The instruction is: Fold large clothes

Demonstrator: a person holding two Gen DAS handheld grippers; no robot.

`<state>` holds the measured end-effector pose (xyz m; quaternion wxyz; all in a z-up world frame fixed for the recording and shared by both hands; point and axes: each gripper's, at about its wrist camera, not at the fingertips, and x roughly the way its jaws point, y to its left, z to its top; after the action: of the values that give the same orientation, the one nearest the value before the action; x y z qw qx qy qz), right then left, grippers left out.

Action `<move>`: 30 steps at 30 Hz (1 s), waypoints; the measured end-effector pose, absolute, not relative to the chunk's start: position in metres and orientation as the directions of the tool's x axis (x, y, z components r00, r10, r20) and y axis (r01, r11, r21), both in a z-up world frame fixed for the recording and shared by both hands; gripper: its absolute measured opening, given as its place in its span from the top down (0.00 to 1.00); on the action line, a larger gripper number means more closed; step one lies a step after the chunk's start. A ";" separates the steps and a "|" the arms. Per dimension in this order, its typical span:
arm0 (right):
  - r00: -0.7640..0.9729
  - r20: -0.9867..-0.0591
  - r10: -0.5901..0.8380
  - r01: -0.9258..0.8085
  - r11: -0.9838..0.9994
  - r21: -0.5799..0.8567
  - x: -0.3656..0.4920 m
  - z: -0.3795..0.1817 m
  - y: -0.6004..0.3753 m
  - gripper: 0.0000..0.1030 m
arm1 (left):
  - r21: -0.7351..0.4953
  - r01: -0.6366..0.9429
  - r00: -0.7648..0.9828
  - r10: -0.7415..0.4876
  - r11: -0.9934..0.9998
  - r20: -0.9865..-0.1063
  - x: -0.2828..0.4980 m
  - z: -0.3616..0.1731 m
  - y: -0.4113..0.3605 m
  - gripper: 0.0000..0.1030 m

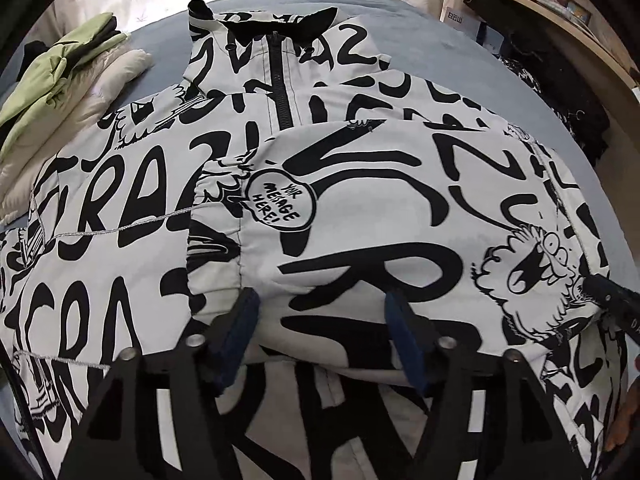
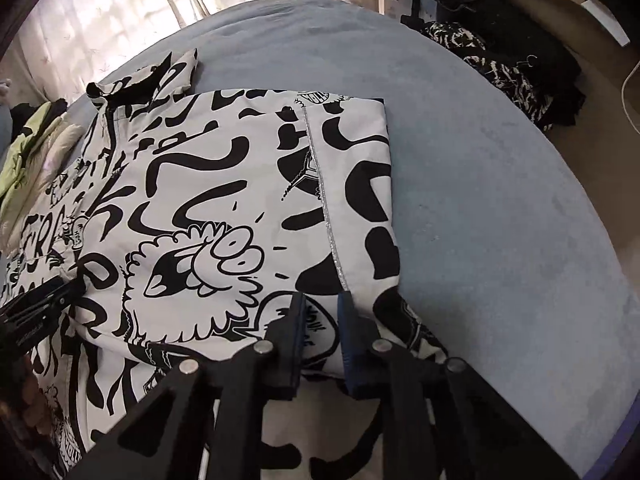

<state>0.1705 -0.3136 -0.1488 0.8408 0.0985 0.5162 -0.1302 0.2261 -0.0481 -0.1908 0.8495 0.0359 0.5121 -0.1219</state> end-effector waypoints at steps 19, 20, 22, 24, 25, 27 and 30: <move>0.469 -0.882 0.036 0.353 0.908 0.225 0.125 -0.112 -0.303 0.56 | -0.073 0.253 0.519 -0.199 0.965 -0.831 0.179 -0.135 -0.049 0.31; 0.472 -0.881 0.043 0.350 0.908 0.232 0.121 -0.109 -0.300 0.56 | -0.067 0.256 0.529 -0.198 0.964 -0.825 0.171 -0.129 -0.046 0.31; 0.479 -0.876 0.053 0.341 0.908 0.242 0.112 -0.103 -0.294 0.56 | -0.074 0.263 0.541 -0.210 0.962 -0.815 0.159 -0.120 -0.042 0.31; 0.487 -0.872 0.060 0.329 0.911 0.247 0.102 -0.095 -0.286 0.56 | -0.071 0.264 0.557 -0.212 0.962 -0.803 0.143 -0.110 -0.037 0.31; 0.492 -0.869 0.062 0.319 0.915 0.246 0.095 -0.089 -0.279 0.56 | -0.065 0.264 0.564 -0.208 0.962 -0.799 0.137 -0.106 -0.035 0.31; 0.499 -0.864 0.071 0.300 0.921 0.249 0.086 -0.081 -0.269 0.56 | -0.041 0.263 0.580 -0.192 0.964 -0.792 0.121 -0.096 -0.030 0.31; 0.510 -0.857 0.080 0.275 0.928 0.250 0.073 -0.072 -0.252 0.54 | -0.007 0.259 0.602 -0.167 0.966 -0.781 0.096 -0.085 -0.019 0.31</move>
<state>0.0727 -0.2518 -0.0719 0.8499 0.1802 0.4918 -0.0574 0.0960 -0.0194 -0.0850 0.8934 0.0532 0.4299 -0.1191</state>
